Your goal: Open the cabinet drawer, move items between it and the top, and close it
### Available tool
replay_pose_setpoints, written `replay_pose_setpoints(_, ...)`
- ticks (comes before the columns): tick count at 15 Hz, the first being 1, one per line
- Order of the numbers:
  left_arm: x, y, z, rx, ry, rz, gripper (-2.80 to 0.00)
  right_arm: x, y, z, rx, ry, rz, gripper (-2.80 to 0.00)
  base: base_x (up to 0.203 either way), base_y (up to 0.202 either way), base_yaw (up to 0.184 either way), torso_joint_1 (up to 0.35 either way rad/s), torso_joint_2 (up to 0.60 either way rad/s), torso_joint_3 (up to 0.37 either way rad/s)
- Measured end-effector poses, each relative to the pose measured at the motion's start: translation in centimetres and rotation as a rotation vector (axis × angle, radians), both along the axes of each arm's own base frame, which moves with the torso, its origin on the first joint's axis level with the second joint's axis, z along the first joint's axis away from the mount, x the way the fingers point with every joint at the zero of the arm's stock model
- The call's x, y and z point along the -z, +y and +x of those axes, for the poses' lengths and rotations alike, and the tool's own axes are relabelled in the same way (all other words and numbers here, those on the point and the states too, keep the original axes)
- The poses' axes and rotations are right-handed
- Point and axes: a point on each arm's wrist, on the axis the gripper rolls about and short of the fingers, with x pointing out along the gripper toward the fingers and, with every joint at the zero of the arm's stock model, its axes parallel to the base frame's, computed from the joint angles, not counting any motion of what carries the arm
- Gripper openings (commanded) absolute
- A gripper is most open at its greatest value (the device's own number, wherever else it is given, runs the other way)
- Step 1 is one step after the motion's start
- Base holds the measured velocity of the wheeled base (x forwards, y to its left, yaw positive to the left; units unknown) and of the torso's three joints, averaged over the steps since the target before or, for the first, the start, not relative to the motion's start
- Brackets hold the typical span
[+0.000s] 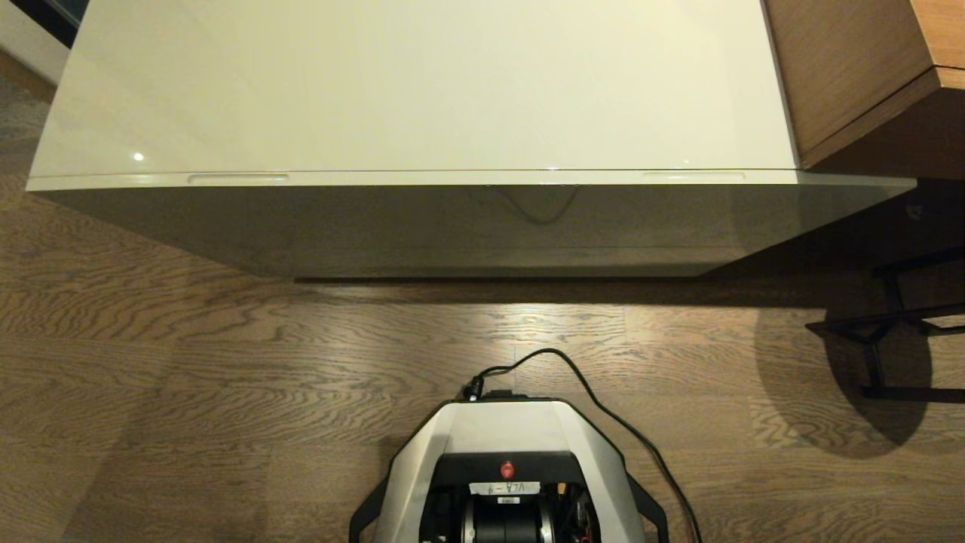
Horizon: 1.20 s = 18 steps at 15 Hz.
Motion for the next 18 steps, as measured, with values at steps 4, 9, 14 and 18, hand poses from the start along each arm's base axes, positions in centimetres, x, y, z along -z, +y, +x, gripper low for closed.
replay_pose_setpoints(4,0.0,0.0,0.0,0.0,0.0,0.0,-2.8,0.0,0.0,0.0,-0.001,0.0,0.0,-2.8,0.0,0.0,0.0,0.0,0.0,0.0)
replay_pose_setpoints(9,0.0,0.0,0.0,0.0,0.0,0.0,-2.8,0.0,0.0,0.0,0.0,0.0,0.0,-2.8,0.0,0.0,0.0,0.0,0.0,0.0)
replay_pose_setpoints(14,0.0,0.0,0.0,0.0,0.0,0.0,-2.8,0.0,0.0,0.0,0.0,0.0,0.0,-2.8,0.0,0.0,0.0,0.0,0.0,0.0)
replay_pose_setpoints(18,0.0,0.0,0.0,0.0,0.0,0.0,-2.8,0.0,0.0,0.0,0.0,0.0,0.0,-2.8,0.0,0.0,0.0,0.0,0.0,0.0)
